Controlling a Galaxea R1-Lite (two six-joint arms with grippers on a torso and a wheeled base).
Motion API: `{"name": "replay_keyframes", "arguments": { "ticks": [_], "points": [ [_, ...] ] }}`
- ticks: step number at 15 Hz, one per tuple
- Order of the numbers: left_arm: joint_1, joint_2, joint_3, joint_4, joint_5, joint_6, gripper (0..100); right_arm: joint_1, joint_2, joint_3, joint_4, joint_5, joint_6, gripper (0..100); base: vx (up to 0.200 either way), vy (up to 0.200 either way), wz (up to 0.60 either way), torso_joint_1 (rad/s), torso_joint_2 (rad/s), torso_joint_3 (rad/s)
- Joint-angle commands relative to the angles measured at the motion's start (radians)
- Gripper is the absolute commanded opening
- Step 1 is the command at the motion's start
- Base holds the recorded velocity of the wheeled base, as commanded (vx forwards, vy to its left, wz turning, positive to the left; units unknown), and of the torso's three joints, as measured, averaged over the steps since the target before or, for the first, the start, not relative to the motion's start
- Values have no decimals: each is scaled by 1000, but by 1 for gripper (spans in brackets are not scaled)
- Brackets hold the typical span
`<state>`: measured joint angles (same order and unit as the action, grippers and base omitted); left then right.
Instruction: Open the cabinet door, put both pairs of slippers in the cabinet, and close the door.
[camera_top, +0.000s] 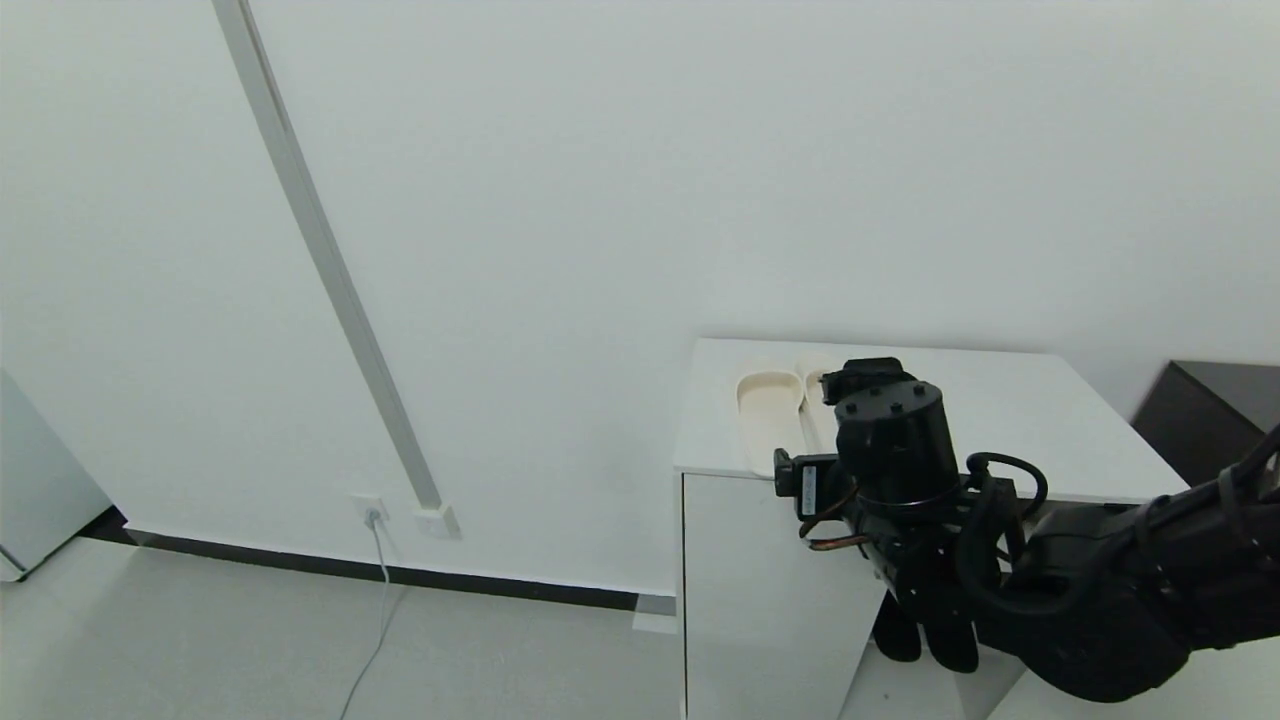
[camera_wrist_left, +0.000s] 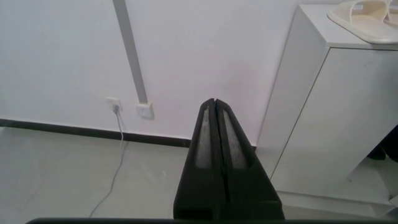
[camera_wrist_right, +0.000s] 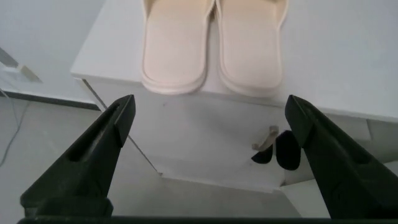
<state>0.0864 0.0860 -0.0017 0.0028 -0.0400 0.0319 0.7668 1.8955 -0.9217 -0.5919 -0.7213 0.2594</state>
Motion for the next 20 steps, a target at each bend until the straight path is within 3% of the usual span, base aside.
{"name": "replay_keyframes", "arguments": {
  "ticks": [1, 8, 12, 20],
  "points": [
    [0, 1, 0, 0, 0, 0, 0, -4, 8, 3, 0, 3, 0, 100, 200, 0, 0, 7, 12, 12],
    [0, 1, 0, 0, 0, -1, 0, -20, 77, -6, -77, 6, -3, 100, 29, 0, 0, 2, 1, 0],
    [1, 1, 0, 0, 0, -1, 0, -41, 100, -22, -98, 59, -17, 100, 0, 0, 0, 0, 0, 0],
    [1, 1, 0, 0, 0, -1, 0, -92, 177, -117, -101, 71, -40, 100, 0, 0, 0, 0, 0, 0]
  ]
}}
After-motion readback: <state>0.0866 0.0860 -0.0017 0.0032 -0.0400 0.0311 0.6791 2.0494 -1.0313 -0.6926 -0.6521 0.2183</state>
